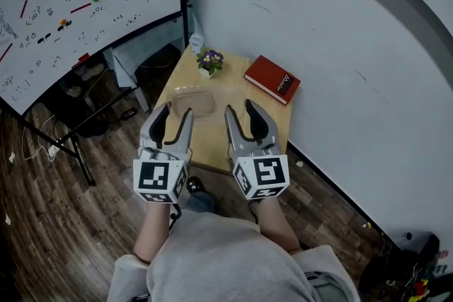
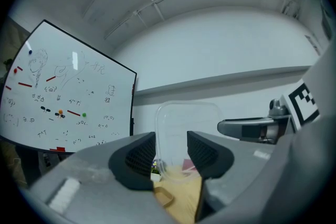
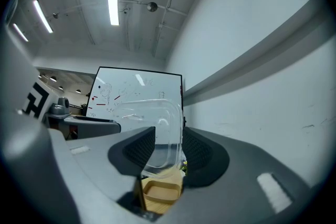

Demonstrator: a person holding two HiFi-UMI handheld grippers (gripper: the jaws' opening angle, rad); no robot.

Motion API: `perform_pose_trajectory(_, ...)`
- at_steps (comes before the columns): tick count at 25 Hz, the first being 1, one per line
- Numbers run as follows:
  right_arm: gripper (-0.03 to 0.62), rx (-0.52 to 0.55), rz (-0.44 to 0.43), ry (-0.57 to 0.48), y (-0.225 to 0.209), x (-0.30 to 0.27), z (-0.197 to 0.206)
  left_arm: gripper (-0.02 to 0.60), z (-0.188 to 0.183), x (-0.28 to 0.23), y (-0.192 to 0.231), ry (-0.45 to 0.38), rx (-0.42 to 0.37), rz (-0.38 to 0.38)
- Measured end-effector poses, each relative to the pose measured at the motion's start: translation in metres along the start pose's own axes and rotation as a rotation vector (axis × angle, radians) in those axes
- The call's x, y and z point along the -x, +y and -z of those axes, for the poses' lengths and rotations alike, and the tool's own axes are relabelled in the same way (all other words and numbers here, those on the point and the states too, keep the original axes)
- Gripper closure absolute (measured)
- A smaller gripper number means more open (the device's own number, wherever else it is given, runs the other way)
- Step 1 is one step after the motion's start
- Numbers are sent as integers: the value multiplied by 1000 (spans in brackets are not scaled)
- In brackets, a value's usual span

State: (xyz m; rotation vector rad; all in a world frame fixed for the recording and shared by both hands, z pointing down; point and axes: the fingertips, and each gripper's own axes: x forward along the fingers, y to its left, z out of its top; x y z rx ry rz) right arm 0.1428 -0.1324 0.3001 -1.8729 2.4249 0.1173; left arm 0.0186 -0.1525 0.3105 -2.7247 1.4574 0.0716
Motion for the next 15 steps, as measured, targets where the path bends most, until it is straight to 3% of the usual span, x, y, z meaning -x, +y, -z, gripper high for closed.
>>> perform_pose_trajectory(15, 431, 8, -2, -7, 5, 13, -4, 396, -4, 12, -7, -3, 0, -5)
